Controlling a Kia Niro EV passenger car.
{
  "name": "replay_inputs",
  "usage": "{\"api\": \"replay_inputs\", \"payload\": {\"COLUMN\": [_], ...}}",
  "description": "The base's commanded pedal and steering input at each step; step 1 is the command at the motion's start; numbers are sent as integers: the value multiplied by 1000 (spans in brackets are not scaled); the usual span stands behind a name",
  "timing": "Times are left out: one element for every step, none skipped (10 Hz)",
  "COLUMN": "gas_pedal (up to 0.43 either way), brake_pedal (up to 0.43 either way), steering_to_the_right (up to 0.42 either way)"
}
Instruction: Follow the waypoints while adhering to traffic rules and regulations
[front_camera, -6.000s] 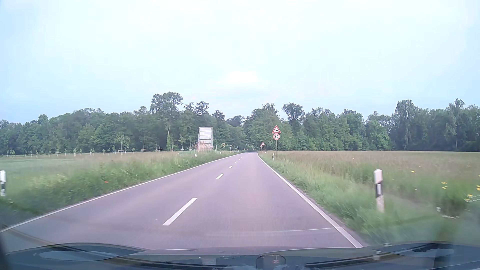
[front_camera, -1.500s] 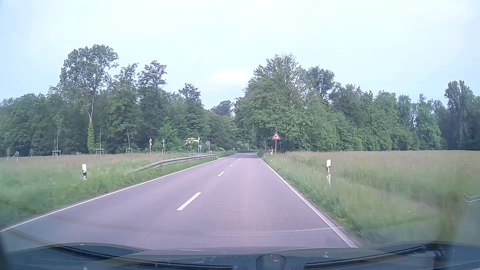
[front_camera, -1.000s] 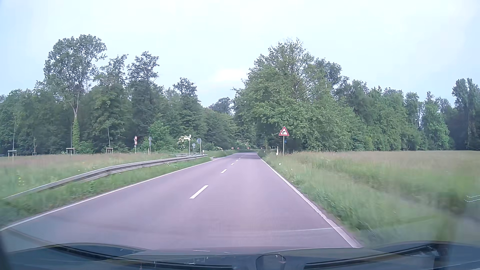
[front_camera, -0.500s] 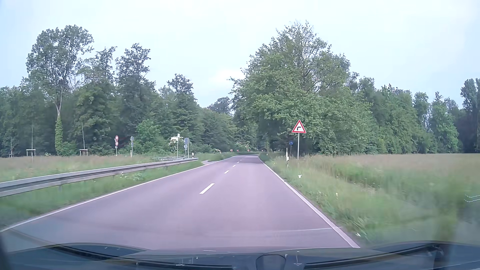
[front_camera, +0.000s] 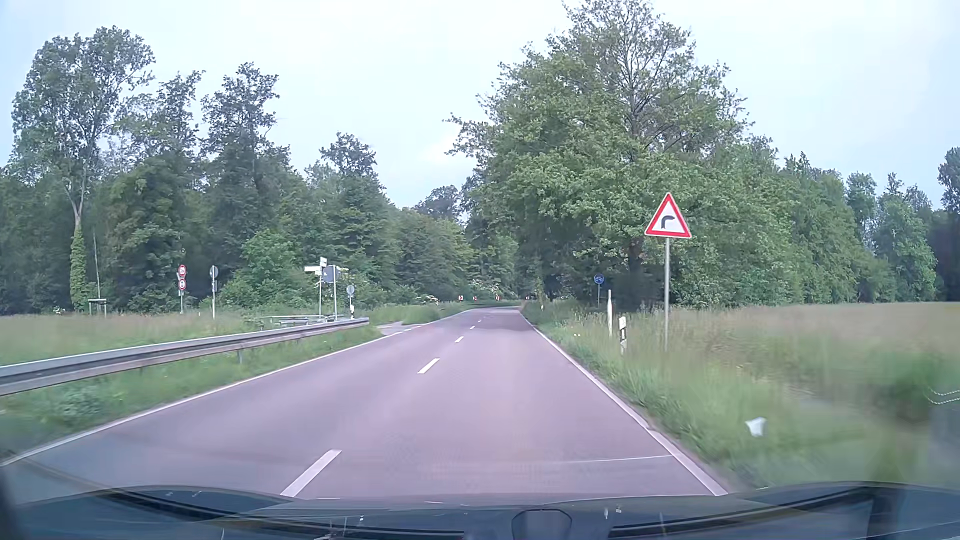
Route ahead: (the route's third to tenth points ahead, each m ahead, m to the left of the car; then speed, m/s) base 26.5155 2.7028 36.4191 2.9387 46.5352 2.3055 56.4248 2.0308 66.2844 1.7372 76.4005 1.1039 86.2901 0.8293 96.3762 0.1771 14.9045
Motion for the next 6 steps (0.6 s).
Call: {"api": "replay_inputs", "payload": {"gas_pedal": [98,98,110,110,110,110], "brake_pedal": [0,0,0,0,0,0], "steering_to_the_right": [0,2,2,2,1,1]}}
